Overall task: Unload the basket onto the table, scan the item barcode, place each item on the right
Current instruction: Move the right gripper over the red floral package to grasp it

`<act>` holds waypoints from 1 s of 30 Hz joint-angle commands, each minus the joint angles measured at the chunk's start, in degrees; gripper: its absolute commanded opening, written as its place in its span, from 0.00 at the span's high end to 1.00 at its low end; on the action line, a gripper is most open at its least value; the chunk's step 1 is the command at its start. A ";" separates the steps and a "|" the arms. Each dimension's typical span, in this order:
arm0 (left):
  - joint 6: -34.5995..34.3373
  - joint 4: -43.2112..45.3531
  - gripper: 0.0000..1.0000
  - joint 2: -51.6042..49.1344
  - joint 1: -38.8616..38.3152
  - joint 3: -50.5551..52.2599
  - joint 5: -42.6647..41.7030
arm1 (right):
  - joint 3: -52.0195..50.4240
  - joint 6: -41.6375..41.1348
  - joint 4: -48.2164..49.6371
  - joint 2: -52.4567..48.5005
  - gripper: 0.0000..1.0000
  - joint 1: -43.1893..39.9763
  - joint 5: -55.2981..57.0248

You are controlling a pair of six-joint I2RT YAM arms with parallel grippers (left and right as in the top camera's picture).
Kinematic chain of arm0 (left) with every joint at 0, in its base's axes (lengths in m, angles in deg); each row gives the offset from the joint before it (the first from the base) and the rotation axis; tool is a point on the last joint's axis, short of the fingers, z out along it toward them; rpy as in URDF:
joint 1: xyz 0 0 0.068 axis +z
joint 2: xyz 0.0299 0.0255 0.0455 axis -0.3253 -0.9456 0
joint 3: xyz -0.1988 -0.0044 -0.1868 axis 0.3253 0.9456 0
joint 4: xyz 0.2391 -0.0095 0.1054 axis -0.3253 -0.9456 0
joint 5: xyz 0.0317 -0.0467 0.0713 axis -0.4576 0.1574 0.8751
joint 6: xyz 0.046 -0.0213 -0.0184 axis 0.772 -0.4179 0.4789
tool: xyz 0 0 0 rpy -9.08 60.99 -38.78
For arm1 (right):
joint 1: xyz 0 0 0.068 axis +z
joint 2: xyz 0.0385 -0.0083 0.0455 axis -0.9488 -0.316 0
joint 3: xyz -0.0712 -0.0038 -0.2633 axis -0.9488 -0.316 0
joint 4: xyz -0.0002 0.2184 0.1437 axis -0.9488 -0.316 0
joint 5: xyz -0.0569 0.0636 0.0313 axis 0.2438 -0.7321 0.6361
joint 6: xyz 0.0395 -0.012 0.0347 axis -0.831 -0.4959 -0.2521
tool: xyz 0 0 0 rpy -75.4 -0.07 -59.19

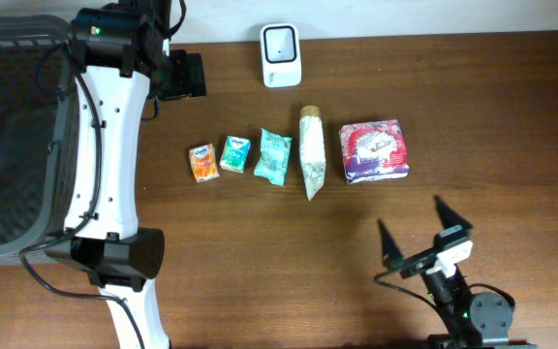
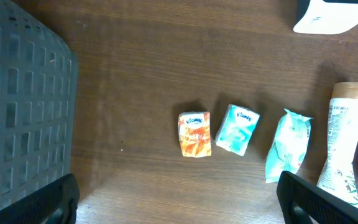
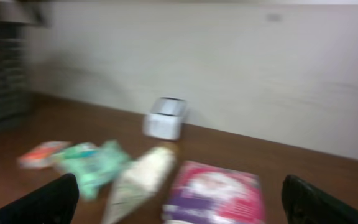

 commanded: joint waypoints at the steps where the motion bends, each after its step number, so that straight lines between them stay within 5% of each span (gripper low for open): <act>1: -0.33 -0.09 0.01 0.26 0.07 -0.98 -0.39 | -0.31 -0.48 7.21 0.33 0.02 0.33 -11.34; 5: -0.35 -0.09 0.01 0.26 0.07 -0.98 -0.39 | 0.20 -4.28 33.64 0.33 0.01 0.33 -5.25; 9: -0.33 -0.09 0.01 0.26 0.04 -0.98 -0.39 | 11.08 -7.39 38.91 -1.11 0.01 0.33 6.12; 11: -0.35 -0.09 0.01 0.26 0.07 -0.98 -0.39 | 20.68 0.52 30.80 -5.79 0.01 0.33 6.05; 12: -0.35 -0.11 0.01 0.26 0.07 -0.98 -0.39 | 30.67 12.22 16.15 -12.61 0.01 0.33 6.47; 15: -0.35 -0.09 0.01 0.26 0.07 -0.98 -0.39 | 47.67 20.87 -10.84 -27.76 0.01 0.31 15.58; 19: -0.35 -0.09 0.01 0.26 0.07 -0.98 -0.39 | 73.09 21.16 -42.16 -55.67 0.01 0.28 20.17; 23: -0.35 -0.09 0.01 0.26 0.07 -0.98 -0.39 | 101.72 19.34 -72.24 -84.85 0.01 0.28 8.68; 26: -0.35 -0.09 0.01 0.26 0.07 -0.98 -0.39 | 105.04 14.53 -79.28 -94.97 0.01 0.33 2.01; 30: -0.35 -0.11 0.01 0.26 0.07 -0.98 -0.39 | 105.04 9.90 -78.86 -102.01 0.01 -3.15 9.25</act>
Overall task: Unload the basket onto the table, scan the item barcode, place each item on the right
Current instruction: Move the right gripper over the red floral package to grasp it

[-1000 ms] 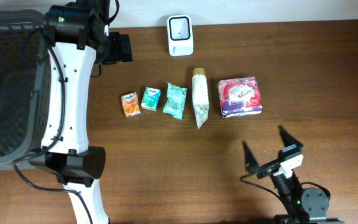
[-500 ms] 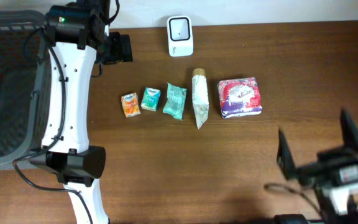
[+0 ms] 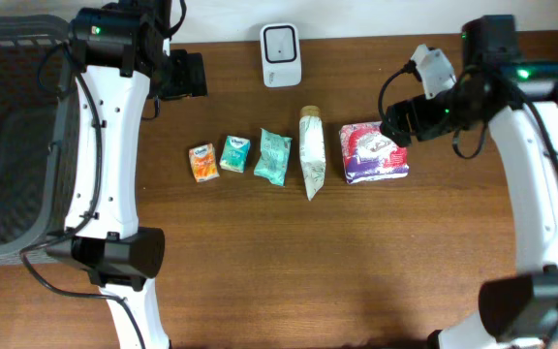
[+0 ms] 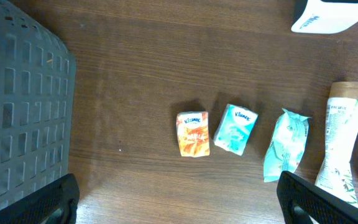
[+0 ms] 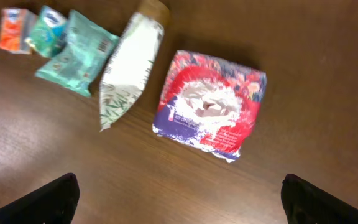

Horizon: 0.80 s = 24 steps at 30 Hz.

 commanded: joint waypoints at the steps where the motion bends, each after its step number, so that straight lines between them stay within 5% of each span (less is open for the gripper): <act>1: -0.35 0.07 0.01 0.46 0.07 -0.61 0.02 | 1.16 -7.54 0.17 -4.59 0.01 -5.64 0.48; 6: -0.35 0.07 0.01 0.46 0.07 -0.61 0.02 | 1.05 -0.98 -1.25 -16.41 0.00 -15.15 -16.44; 7: -0.35 0.07 0.01 0.46 0.07 -0.61 0.02 | 1.05 0.70 -1.49 -18.03 0.07 -15.10 -17.68; 20: -0.35 0.07 0.01 0.46 0.07 -0.61 0.02 | -2.80 3.98 3.08 -32.98 0.22 -8.70 -19.10; 21: -0.35 0.07 0.01 0.46 0.07 -0.61 0.02 | -4.44 3.98 4.63 -32.98 0.35 -7.98 -19.08; 24: -0.33 0.07 0.01 0.46 0.07 -0.61 0.02 | -6.23 3.32 5.20 -32.98 0.96 -7.02 -19.12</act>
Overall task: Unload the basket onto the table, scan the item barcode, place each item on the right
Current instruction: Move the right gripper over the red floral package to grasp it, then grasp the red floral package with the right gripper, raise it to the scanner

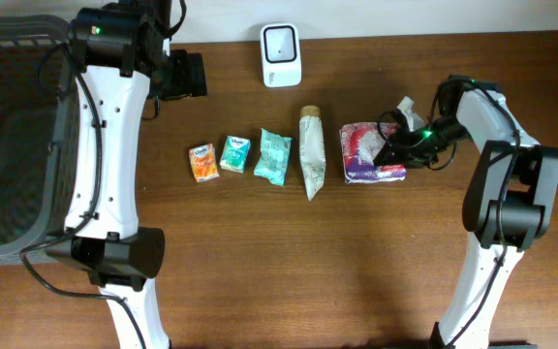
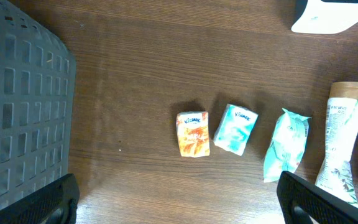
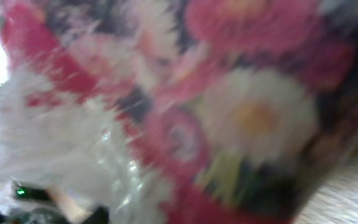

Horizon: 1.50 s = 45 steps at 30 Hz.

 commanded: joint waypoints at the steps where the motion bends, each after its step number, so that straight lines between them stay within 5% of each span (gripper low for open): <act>1: -0.35 0.04 0.01 0.46 0.07 -0.61 0.02 | -1.29 -1.22 -1.03 -0.50 0.96 1.25 0.37; 6: -0.33 0.04 0.01 0.46 0.07 -0.61 0.02 | 5.81 -2.56 -8.76 2.05 0.96 1.60 1.99; 14: -0.35 0.04 0.01 0.46 0.07 -0.61 0.02 | 8.90 -38.66 -13.90 15.23 0.96 10.86 61.09; 18: -0.35 0.04 0.01 0.46 0.07 -0.61 0.02 | 4.96 -44.35 -14.67 14.29 0.96 14.91 76.17; 24: -0.33 0.04 0.01 0.46 0.07 -0.61 0.02 | -6.29 -44.19 -4.98 13.97 0.93 15.54 75.49; 28: -0.35 0.04 0.01 0.46 0.07 -0.61 0.02 | -7.41 -43.06 -3.08 13.97 0.42 19.71 66.90; 36: -0.35 0.04 0.01 0.46 0.07 -0.61 0.02 | 2.08 -37.46 -3.63 13.97 0.13 32.24 51.01; 40: -0.35 0.04 0.01 0.46 0.07 -0.61 0.02 | 14.08 -33.46 -9.03 13.97 0.01 29.27 45.59; 45: -0.35 0.02 0.01 0.46 0.07 -0.61 0.02 | 15.80 -26.08 -10.47 13.77 0.01 13.94 36.13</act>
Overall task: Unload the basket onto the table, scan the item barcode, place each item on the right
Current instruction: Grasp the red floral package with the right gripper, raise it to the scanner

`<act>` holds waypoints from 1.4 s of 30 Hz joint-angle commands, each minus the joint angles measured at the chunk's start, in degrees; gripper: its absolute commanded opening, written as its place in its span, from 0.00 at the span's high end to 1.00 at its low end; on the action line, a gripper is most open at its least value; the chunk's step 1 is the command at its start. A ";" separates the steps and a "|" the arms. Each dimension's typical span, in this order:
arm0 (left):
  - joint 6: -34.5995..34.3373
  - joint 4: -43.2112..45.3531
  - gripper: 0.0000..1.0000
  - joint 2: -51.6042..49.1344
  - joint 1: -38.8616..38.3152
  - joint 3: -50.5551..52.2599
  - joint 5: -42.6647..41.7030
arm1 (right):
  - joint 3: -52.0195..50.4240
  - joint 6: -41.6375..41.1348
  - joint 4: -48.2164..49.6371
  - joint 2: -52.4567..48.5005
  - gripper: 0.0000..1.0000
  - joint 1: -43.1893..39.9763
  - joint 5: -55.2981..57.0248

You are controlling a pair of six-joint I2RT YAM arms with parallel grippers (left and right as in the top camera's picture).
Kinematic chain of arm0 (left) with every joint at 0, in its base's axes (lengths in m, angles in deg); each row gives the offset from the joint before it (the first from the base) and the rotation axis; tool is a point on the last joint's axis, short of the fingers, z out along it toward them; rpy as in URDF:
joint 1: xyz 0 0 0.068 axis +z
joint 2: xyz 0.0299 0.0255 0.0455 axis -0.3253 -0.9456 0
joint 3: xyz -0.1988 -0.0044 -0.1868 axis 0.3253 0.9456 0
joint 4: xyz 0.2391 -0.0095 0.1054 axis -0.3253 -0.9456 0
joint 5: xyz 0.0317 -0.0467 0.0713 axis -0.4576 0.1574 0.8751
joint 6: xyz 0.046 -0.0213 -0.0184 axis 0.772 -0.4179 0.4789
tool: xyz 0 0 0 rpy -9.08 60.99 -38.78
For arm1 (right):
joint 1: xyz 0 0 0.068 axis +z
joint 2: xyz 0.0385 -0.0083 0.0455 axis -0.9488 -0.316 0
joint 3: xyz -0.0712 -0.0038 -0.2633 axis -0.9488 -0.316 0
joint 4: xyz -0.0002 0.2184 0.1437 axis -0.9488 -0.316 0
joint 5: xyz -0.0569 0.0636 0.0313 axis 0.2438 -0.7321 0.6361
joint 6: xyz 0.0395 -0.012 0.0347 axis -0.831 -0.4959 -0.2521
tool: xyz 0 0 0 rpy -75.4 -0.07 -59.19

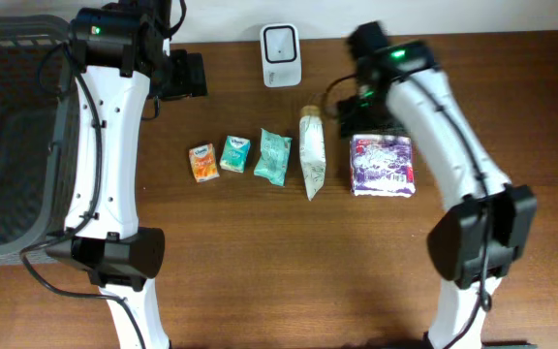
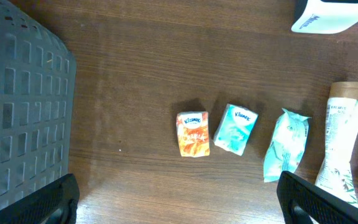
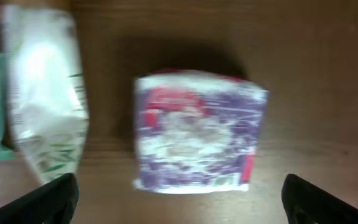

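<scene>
The flowered tissue pack lies flat with a purple-and-white face up, at the right end of the row of items; it fills the middle of the right wrist view as well. My right gripper hovers open above it, holding nothing, and the right arm reaches over the pack's back edge. The white barcode scanner stands at the back of the table. My left gripper is open and empty, high over the left part of the table.
Left of the pack lie a white pouch, a teal packet, a blue tissue pack and an orange tissue pack. A grey mesh basket stands at the left edge.
The pack showed its red flowered face with my right gripper pressed against its right side. Now it lies slightly nearer and to the right, purple-white face up, with the gripper open above it.
My right gripper was open, low at the table's front. Then it hung open above and right of the red-faced pack. Then it was tight against the pack. Now the pack lies turned over, free of the gripper. The left arm stayed put.
</scene>
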 commanded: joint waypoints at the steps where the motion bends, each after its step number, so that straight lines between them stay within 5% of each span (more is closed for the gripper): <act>1: -0.33 0.04 0.01 0.46 0.07 -0.61 0.02 | -0.22 9.86 -0.37 -0.04 0.01 -10.32 -13.42; 6: -0.33 0.02 0.01 0.46 0.07 -0.61 0.02 | -7.30 26.14 1.95 -0.15 0.00 -23.71 -36.74; 15: -0.33 0.04 0.01 0.46 0.07 -0.61 0.02 | -34.03 21.07 31.71 -0.42 0.10 -27.17 -49.37; 19: -0.35 0.04 0.01 0.46 0.07 -0.61 0.02 | -39.43 16.02 38.45 -1.22 0.34 -27.12 -50.51; 23: -0.35 0.04 0.01 0.46 0.07 -0.61 0.02 | -39.28 16.04 38.29 -1.20 0.96 -26.05 -59.30; 29: -0.35 0.04 0.01 0.46 0.07 -0.61 0.02 | -34.86 11.98 38.07 5.51 0.96 -22.43 -70.71; 37: -0.35 0.04 0.01 0.46 0.07 -0.61 0.02 | -32.26 -19.98 42.66 32.33 0.96 -7.43 -28.11; 42: -0.35 0.04 0.01 0.46 0.07 -0.61 0.02 | -32.26 -22.56 46.66 33.40 0.96 1.11 -33.90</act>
